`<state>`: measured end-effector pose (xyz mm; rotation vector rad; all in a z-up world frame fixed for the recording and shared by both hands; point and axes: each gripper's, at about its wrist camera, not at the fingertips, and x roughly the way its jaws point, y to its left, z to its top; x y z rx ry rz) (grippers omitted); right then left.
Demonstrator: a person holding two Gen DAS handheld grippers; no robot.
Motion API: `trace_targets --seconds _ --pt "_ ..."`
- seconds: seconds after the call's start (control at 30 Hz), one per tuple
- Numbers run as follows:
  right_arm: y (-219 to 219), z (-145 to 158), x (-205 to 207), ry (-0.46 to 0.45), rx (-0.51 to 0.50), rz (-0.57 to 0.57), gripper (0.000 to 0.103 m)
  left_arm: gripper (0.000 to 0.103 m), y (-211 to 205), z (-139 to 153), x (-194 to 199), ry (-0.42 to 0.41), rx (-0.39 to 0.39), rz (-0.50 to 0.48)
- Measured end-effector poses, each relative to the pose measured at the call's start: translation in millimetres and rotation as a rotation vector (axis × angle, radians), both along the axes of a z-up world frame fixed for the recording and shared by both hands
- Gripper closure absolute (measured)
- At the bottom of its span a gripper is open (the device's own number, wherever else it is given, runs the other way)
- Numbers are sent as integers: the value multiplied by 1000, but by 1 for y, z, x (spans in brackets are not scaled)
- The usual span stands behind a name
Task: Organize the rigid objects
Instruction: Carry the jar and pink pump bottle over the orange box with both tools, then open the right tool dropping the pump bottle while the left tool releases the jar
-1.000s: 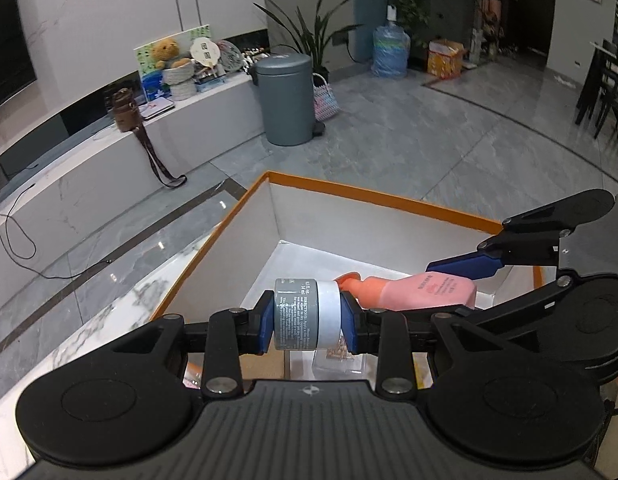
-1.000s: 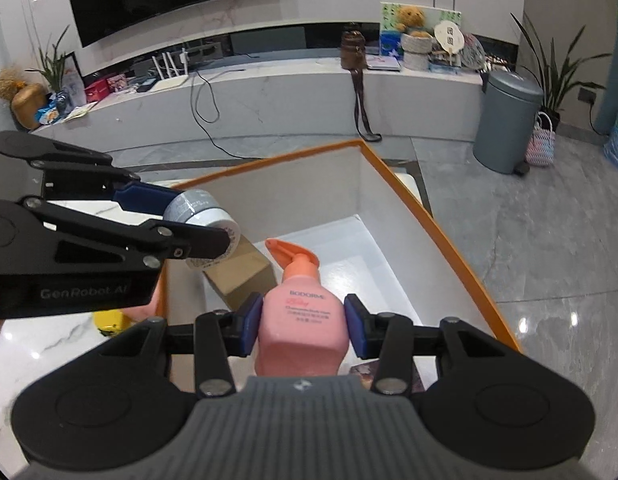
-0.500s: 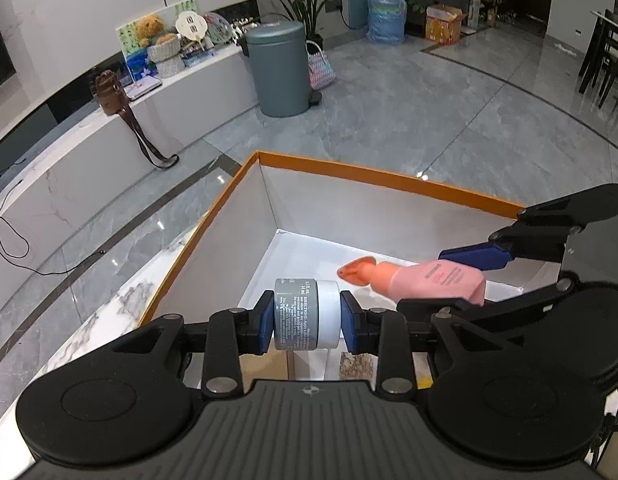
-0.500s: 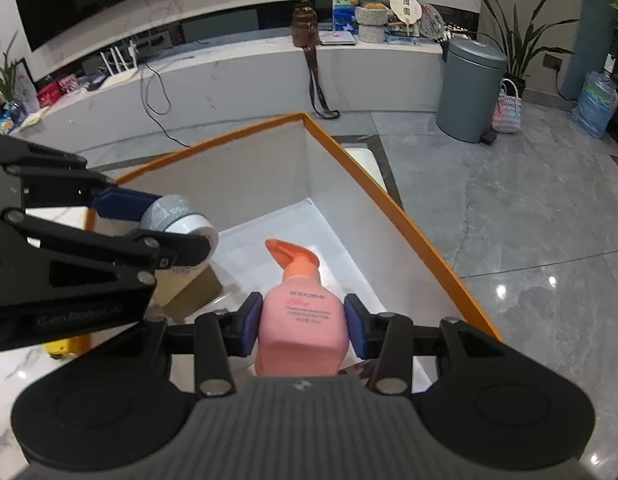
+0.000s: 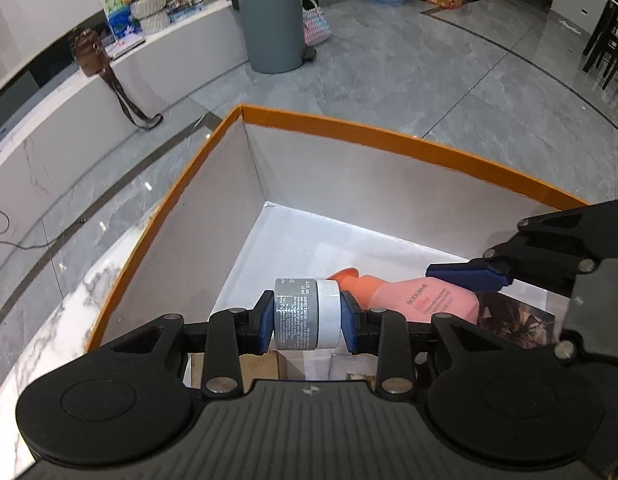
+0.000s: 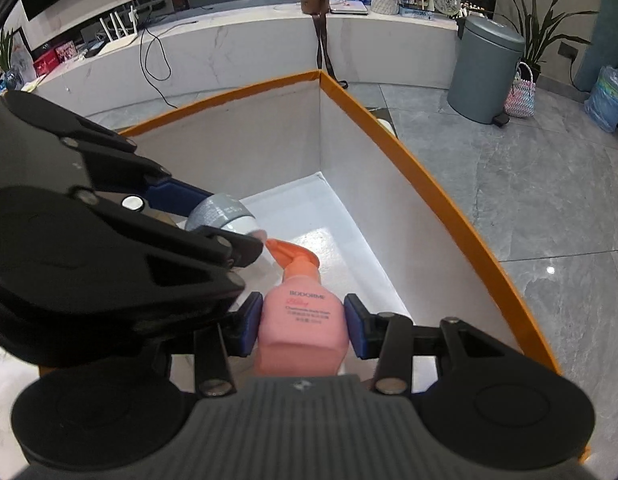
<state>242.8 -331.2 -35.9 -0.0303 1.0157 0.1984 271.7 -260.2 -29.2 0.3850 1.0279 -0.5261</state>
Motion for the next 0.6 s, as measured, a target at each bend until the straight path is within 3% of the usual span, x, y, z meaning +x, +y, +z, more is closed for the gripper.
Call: trace_targets --seconds 0.4,0.47,0.5,0.6 --pt "10 -6 1 47 -66 23 60 66 -4 -14 13 68 14 19" --pt "10 -5 1 40 -77 12 57 55 -4 -13 13 72 25 23" --pt "11 -6 1 42 -87 3 49 51 -4 -12 14 65 31 22" --pt "11 -6 0 46 -112 -21 44 46 -2 -10 13 62 19 24"
